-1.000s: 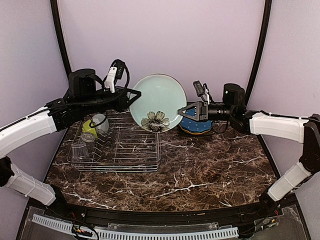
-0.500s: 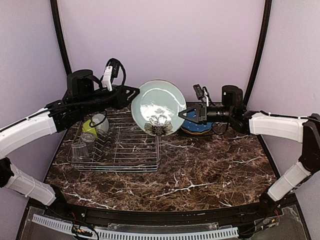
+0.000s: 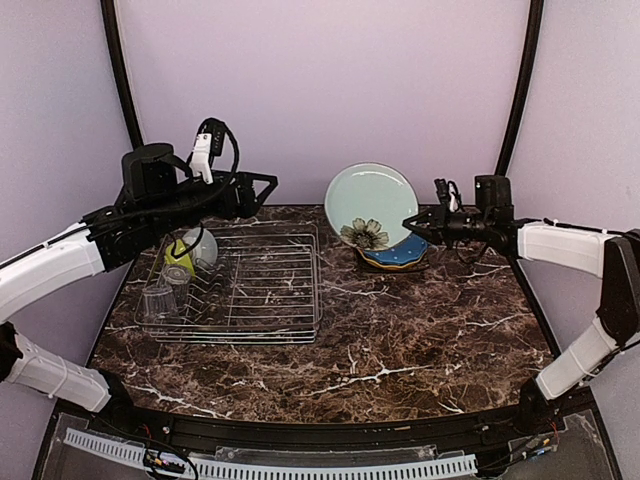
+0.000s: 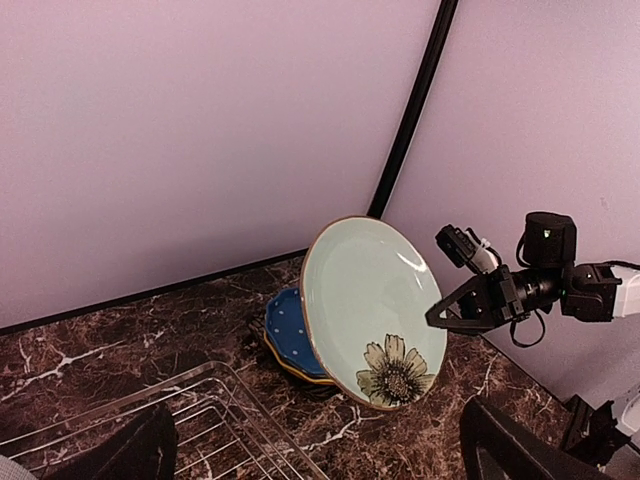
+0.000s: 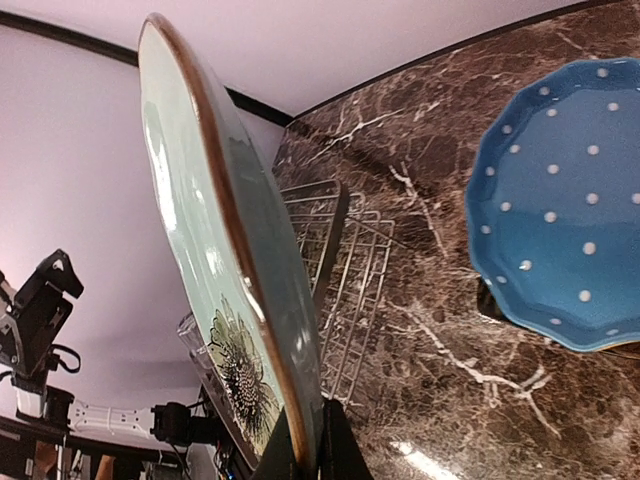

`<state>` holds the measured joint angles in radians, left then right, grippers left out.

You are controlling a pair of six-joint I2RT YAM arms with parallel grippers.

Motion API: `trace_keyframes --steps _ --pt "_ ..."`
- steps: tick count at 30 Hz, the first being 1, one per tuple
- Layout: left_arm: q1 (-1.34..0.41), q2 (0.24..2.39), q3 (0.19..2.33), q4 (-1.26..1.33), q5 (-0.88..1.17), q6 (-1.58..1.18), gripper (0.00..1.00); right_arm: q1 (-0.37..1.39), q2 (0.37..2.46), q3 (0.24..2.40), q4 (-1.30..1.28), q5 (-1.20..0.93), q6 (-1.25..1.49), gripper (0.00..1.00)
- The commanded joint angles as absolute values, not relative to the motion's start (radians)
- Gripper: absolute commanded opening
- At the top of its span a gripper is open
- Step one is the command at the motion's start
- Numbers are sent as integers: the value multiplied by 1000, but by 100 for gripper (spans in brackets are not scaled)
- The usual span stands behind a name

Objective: Unload the mixed dishes from the dish rack
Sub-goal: Place the plate with another plate.

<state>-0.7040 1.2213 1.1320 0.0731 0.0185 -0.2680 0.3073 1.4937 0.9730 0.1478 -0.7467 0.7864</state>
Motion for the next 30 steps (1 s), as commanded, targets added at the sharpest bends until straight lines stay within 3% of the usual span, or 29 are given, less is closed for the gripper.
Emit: trace_keyframes --steps 1,30 --pt "-702 1170 1093 77 -35 -258 99 229 1463 971 195 -734 797 0" --pt "-703 1095 1023 81 -121 -258 99 93 1855 1131 301 -777 909 0"
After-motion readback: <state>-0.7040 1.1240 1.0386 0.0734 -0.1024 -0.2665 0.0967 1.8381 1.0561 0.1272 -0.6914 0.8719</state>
